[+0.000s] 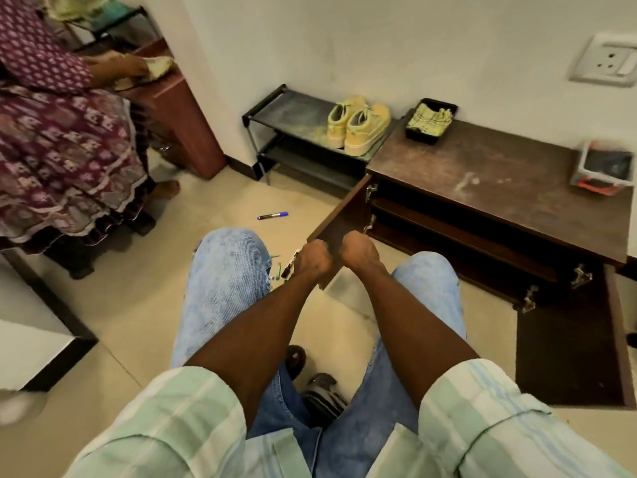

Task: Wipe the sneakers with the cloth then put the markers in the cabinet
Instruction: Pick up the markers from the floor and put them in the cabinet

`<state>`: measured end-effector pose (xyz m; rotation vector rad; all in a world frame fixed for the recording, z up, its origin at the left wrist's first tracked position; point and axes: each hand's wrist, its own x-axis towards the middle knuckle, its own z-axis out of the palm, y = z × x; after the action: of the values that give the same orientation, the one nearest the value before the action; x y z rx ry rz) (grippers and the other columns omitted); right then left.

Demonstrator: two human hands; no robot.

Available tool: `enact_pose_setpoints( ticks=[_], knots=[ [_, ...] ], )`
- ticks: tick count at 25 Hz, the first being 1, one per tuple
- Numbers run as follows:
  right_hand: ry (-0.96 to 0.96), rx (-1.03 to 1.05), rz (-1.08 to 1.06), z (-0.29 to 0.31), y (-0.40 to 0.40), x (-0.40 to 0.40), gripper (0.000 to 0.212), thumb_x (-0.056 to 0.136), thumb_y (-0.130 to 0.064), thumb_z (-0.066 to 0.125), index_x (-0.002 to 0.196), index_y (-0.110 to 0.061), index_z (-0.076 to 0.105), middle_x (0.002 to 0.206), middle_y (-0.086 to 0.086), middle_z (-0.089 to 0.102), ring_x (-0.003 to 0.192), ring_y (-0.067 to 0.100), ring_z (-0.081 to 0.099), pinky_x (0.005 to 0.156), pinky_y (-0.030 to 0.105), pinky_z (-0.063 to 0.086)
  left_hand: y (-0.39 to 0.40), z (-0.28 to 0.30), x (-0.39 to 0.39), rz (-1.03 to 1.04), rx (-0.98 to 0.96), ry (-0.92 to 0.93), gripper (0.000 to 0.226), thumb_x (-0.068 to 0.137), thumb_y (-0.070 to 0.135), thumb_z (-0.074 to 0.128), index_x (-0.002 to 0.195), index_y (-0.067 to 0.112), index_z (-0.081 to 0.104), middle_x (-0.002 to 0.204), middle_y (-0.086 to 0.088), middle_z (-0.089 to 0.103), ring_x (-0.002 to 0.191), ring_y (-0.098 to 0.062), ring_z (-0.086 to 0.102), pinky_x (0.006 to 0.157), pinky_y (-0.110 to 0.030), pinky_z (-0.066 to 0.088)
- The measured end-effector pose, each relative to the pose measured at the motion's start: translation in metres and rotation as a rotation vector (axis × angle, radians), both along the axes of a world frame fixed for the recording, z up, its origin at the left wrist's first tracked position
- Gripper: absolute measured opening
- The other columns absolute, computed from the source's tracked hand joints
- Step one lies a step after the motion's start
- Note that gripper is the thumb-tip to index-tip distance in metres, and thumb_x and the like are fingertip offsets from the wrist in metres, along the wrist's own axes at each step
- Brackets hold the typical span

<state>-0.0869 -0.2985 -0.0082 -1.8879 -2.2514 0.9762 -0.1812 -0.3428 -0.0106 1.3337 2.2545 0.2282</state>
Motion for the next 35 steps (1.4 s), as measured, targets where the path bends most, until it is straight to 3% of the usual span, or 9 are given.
enact_pose_setpoints(
  ticks=[7, 10, 15, 21, 24, 27, 30, 33, 35],
  knots=[
    [-0.017, -0.084, 0.193, -0.027, -0.013, -0.047, 0.018, 0.087, -0.004, 0.053, 0.1, 0.003, 0.063, 0.104, 0.016, 0.065, 0.097, 0.031, 0.063, 0.069, 0.027, 0.044, -0.052, -0.028, -0.106, 0.051, -0.182, 0.059, 0.022, 0.084, 0.009, 0.048, 0.094, -0.002, 0.064, 0.105, -0.017, 0.066, 0.098, -0.034, 0.062, 0.072, -0.029, 0.044],
    [-0.03, -0.106, 0.316, -0.049, -0.018, -0.08, 0.011, 0.089, -0.005, 0.051, 0.086, 0.0, 0.061, 0.109, 0.016, 0.063, 0.104, 0.03, 0.061, 0.074, 0.026, 0.042, -0.062, -0.044, -0.154, 0.045, -0.203, 0.071, 0.023, 0.086, 0.012, 0.049, 0.098, -0.003, 0.063, 0.11, -0.019, 0.063, 0.101, -0.034, 0.059, 0.071, -0.028, 0.038],
    [-0.066, -0.104, 0.317, -0.107, -0.004, -0.138, 0.029, 0.09, -0.008, 0.049, 0.118, -0.004, 0.059, 0.124, 0.012, 0.059, 0.115, 0.028, 0.056, 0.092, 0.032, 0.046, -0.026, -0.084, -0.221, 0.05, -0.146, -0.016, 0.032, 0.088, 0.011, 0.052, 0.116, 0.0, 0.063, 0.125, -0.017, 0.059, 0.114, -0.034, 0.054, 0.09, -0.033, 0.042],
    [-0.136, -0.212, 0.291, -0.204, 0.036, -0.204, 0.024, 0.089, -0.01, 0.053, 0.112, -0.005, 0.059, 0.118, 0.013, 0.061, 0.109, 0.029, 0.058, 0.084, 0.031, 0.046, 0.031, -0.179, -0.261, 0.236, -0.112, -0.177, 0.025, 0.087, 0.008, 0.052, 0.105, -0.004, 0.067, 0.109, -0.021, 0.066, 0.104, -0.036, 0.06, 0.081, -0.033, 0.044],
    [-0.154, -0.259, 0.225, -0.26, 0.062, -0.225, 0.019, 0.089, -0.011, 0.053, 0.105, -0.001, 0.059, 0.114, 0.016, 0.062, 0.108, 0.032, 0.058, 0.081, 0.03, 0.046, 0.046, -0.232, -0.27, 0.255, -0.168, -0.235, 0.025, 0.086, 0.005, 0.052, 0.105, -0.004, 0.066, 0.108, -0.02, 0.066, 0.103, -0.034, 0.062, 0.076, -0.029, 0.043],
    [-0.177, -0.31, 0.031, -0.311, 0.087, -0.25, 0.025, 0.091, -0.016, 0.054, 0.111, 0.0, 0.059, 0.119, 0.016, 0.062, 0.112, 0.031, 0.058, 0.083, 0.03, 0.047, 0.066, -0.279, -0.293, 0.221, -0.171, -0.245, 0.027, 0.088, 0.007, 0.053, 0.109, -0.005, 0.064, 0.114, -0.02, 0.064, 0.105, -0.033, 0.06, 0.081, -0.031, 0.044],
    [-0.151, -0.342, -0.146, -0.35, 0.105, -0.272, 0.032, 0.093, -0.022, 0.056, 0.117, -0.002, 0.059, 0.122, 0.015, 0.062, 0.114, 0.029, 0.058, 0.085, 0.031, 0.047, 0.092, -0.304, -0.309, 0.309, -0.196, -0.261, 0.024, 0.09, 0.007, 0.048, 0.102, -0.005, 0.066, 0.107, -0.019, 0.067, 0.1, -0.032, 0.064, 0.08, -0.031, 0.05],
    [-0.104, -0.325, -0.285, -0.374, 0.113, -0.285, 0.038, 0.092, -0.032, 0.059, 0.116, -0.002, 0.06, 0.12, 0.015, 0.063, 0.111, 0.029, 0.06, 0.082, 0.032, 0.047, 0.107, -0.318, -0.312, 0.421, -0.187, -0.369, 0.028, 0.092, 0.009, 0.047, 0.109, -0.005, 0.065, 0.108, -0.023, 0.067, 0.102, -0.038, 0.064, 0.086, -0.043, 0.054],
    [-0.102, -0.327, -0.309, -0.388, 0.115, -0.29, 0.041, 0.09, -0.035, 0.062, 0.114, -0.002, 0.06, 0.117, 0.014, 0.065, 0.108, 0.029, 0.062, 0.081, 0.033, 0.049, 0.109, -0.323, -0.316, 0.419, -0.203, -0.383, 0.027, 0.092, 0.009, 0.047, 0.107, -0.003, 0.066, 0.107, -0.021, 0.067, 0.102, -0.037, 0.063, 0.081, -0.04, 0.054]
  ],
)
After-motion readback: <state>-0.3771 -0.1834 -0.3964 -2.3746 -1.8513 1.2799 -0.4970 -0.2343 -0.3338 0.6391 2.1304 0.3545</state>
